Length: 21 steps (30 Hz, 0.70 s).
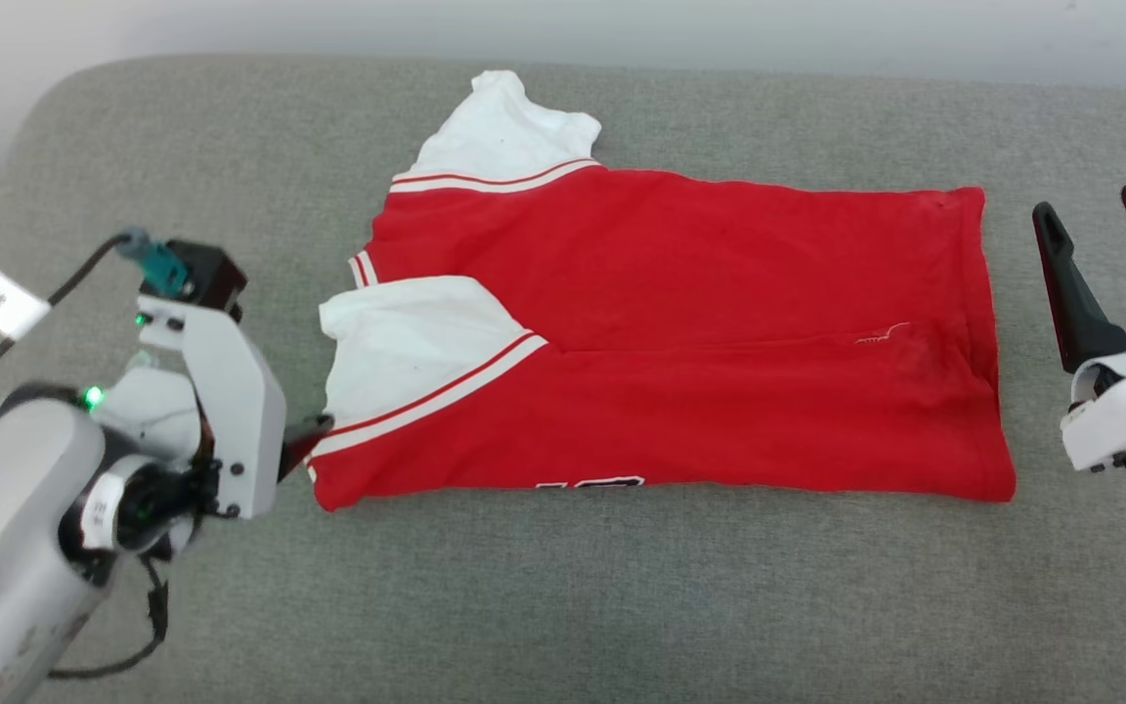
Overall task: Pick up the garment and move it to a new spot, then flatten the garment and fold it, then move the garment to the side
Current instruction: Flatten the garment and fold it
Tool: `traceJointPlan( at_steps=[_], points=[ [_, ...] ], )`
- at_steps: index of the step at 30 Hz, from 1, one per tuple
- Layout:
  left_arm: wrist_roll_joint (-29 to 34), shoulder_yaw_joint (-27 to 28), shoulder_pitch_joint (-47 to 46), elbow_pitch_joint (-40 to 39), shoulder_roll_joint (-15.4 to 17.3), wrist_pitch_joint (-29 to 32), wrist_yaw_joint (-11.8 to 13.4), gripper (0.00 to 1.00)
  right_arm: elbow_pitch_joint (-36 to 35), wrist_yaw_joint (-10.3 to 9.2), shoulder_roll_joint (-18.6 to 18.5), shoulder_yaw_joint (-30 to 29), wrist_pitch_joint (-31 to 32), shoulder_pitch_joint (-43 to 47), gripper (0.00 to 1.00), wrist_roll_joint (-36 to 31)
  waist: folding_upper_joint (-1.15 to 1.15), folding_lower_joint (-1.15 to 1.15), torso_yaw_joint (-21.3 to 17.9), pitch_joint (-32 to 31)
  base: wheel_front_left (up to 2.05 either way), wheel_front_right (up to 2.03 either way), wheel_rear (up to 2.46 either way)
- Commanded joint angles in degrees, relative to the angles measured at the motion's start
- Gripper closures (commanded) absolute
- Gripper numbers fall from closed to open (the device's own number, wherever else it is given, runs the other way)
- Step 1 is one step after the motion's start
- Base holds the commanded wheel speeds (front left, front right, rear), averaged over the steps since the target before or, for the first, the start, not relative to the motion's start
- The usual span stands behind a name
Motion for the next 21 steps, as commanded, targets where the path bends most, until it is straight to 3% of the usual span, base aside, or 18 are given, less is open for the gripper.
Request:
traceJointPlan(
  at_steps=[1,11,16,21],
  points=[
    [-0.7,0.2,1.2,-0.5,0.6,0.5,1.0,0.0,-1.0,-0.09,0.7,-0.9,-1.0,1.1,0.0,-1.2,0.0,0.0,-0.3,-0.1,0.0,0.0,0.0],
    [-5.5,0.5,4.4,-1.0,-0.3,4.8,5.3,0.0,-7.5,-0.09,7.1,-6.3,-3.1,5.9,0.0,-6.5,0.0,0.0,-3.0,0.0,0.0,0.0,0.0],
    [-5.8,-0.2,4.3,4.2,-1.8,5.5,5.2,0.0,-9.3,-0.09,8.5,-7.3,-1.9,7.1,0.0,-6.9,0.0,0.0,-4.6,0.6,0.0,0.0,0.0],
    [-6.2,0.0,4.0,9.9,-3.5,4.0,3.5,0.0,-11.0,-0.09,9.6,-8.8,-1.5,8.3,0.0,-7.2,0.0,0.0,-5.8,0.9,0.0,0.0,0.0]
  ],
)
